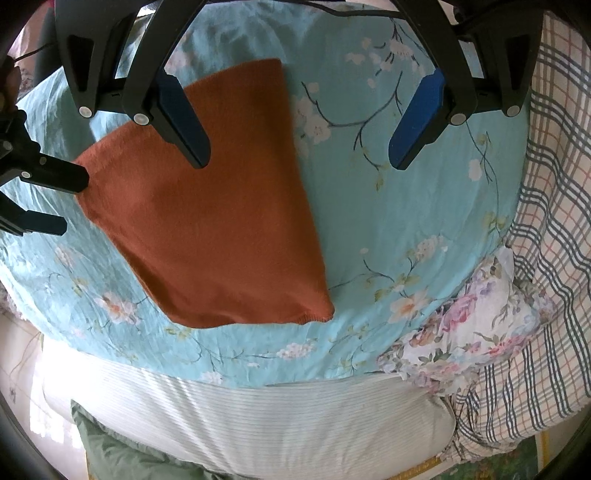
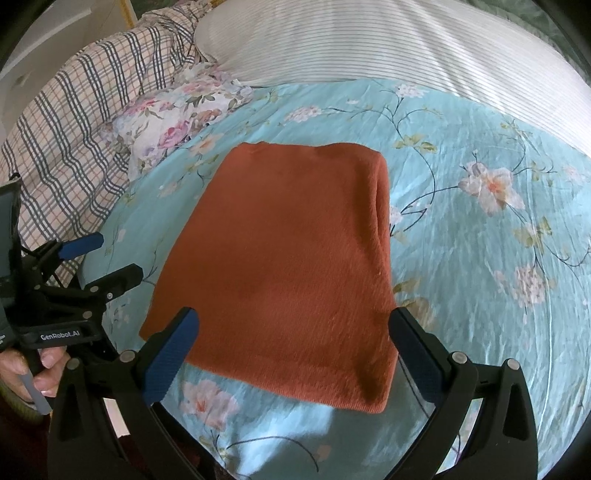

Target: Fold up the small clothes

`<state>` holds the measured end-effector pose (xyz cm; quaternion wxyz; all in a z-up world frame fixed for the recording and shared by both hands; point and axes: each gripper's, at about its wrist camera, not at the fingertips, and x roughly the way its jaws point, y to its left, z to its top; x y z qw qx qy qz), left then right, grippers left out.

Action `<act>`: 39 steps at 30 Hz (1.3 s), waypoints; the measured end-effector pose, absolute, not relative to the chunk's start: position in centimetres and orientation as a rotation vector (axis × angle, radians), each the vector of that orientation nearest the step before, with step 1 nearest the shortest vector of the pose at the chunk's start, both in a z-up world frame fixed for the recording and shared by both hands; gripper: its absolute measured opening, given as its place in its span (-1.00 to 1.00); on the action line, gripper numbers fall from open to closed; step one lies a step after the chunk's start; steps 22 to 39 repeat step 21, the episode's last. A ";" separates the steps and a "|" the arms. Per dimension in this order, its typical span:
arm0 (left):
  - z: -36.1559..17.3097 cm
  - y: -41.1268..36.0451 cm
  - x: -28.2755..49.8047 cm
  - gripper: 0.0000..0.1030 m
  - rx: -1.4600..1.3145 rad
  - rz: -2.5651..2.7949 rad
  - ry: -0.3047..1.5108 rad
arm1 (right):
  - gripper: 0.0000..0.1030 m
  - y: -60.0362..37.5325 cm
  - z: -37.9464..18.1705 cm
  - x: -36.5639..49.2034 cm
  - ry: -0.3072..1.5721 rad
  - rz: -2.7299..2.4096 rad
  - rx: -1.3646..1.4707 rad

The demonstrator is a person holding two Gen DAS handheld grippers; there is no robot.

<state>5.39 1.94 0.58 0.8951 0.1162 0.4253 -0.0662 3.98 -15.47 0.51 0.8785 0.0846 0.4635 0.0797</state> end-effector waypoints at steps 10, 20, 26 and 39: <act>0.1 1.9 7.2 0.90 0.254 -0.113 0.880 | 0.98 -16.2 -0.7 6.3 0.986 0.169 0.188; -0.6 2.5 7.7 0.90 0.225 -0.097 0.906 | 0.99 -16.3 -1.9 7.1 0.991 0.201 0.207; -0.6 2.5 7.6 0.90 0.226 -0.095 0.907 | 0.99 -16.4 -1.9 7.1 0.990 0.202 0.208; -0.6 2.5 7.6 0.90 0.226 -0.095 0.907 | 0.99 -16.4 -1.9 7.1 0.990 0.202 0.208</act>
